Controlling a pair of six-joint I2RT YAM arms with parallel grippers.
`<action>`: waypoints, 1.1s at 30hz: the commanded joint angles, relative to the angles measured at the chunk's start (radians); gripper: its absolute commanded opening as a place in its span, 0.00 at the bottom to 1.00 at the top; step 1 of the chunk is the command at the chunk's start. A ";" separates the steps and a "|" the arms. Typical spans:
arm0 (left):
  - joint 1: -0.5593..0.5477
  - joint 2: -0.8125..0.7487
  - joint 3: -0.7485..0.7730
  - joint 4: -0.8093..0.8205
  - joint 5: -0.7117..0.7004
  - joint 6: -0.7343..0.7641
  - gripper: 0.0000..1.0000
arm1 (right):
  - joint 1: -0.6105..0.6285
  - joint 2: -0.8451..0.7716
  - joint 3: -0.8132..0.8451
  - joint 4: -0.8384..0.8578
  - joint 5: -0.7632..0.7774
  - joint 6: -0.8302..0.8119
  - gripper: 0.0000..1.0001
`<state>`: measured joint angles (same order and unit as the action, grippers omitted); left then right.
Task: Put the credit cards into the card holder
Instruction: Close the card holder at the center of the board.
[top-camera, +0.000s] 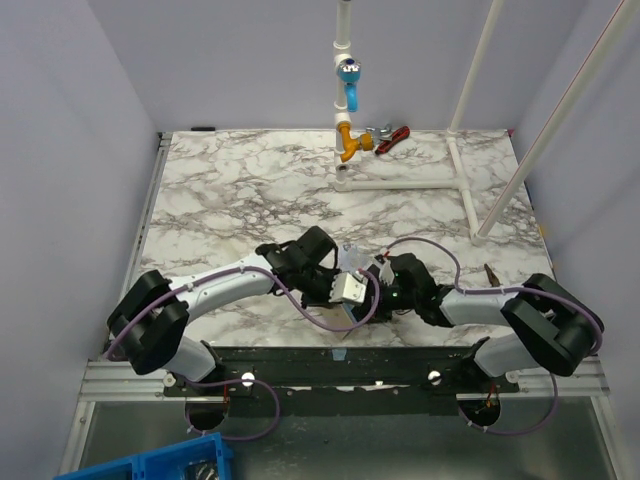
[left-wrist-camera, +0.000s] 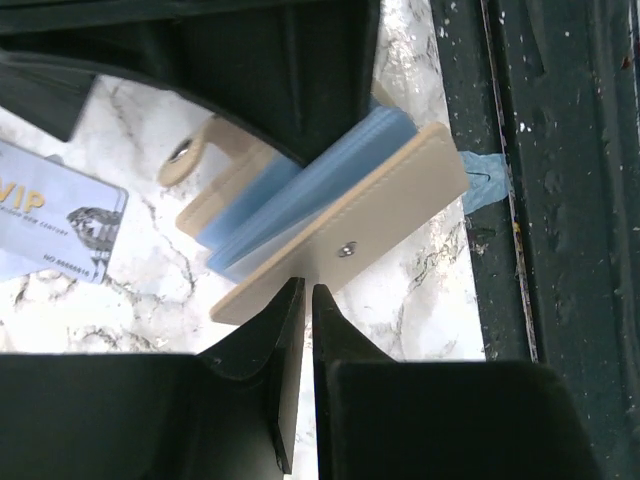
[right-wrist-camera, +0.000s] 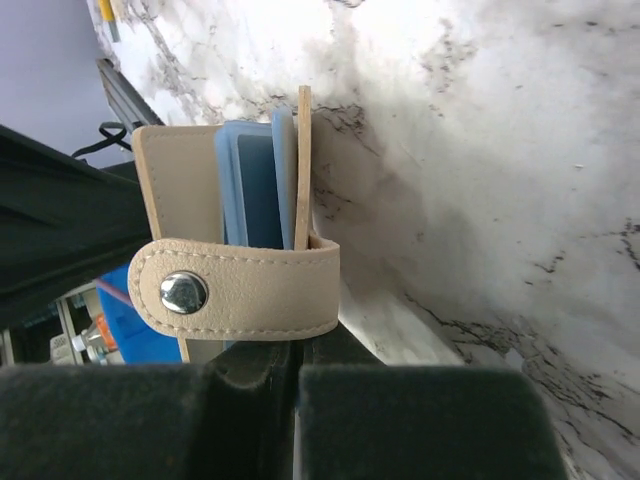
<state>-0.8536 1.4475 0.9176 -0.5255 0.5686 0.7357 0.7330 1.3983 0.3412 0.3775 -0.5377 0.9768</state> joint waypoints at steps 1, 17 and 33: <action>-0.066 0.028 -0.022 0.013 -0.116 0.048 0.09 | -0.015 0.049 -0.011 0.035 -0.036 0.016 0.01; -0.115 0.066 0.013 -0.010 -0.193 0.086 0.11 | -0.051 -0.037 0.017 -0.270 0.106 -0.077 0.68; -0.147 0.119 0.080 -0.081 -0.121 0.073 0.12 | -0.050 -0.235 0.025 -0.539 0.329 -0.111 0.53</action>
<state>-0.9749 1.5391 0.9642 -0.5735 0.4015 0.7998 0.6868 1.1778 0.3550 -0.0288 -0.3241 0.8967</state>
